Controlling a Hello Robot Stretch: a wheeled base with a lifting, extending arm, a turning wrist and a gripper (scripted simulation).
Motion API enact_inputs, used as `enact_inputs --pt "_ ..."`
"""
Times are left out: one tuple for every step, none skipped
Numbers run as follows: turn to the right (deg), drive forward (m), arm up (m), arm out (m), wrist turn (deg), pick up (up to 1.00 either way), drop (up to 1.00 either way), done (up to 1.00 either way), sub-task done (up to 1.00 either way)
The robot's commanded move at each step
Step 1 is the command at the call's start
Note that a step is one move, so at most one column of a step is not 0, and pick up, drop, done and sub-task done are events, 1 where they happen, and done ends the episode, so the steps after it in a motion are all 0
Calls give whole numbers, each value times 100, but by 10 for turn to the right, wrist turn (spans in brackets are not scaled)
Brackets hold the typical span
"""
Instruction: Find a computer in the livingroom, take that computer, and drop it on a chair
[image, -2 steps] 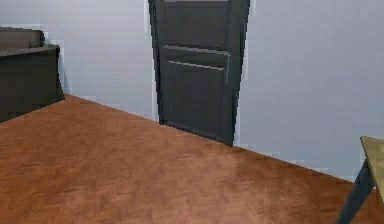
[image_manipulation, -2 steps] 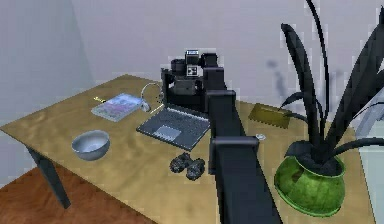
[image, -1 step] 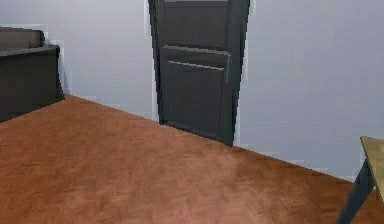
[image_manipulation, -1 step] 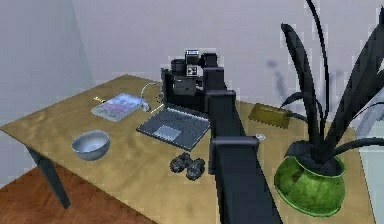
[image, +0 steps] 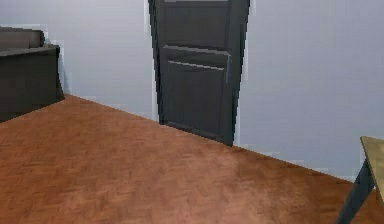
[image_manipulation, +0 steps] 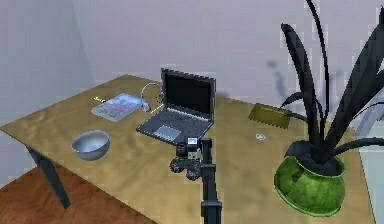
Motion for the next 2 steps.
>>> enact_inputs --pt "0 0 0 0 0 100 0 0 0" --pt "0 0 10 0 0 0 0 0 0"
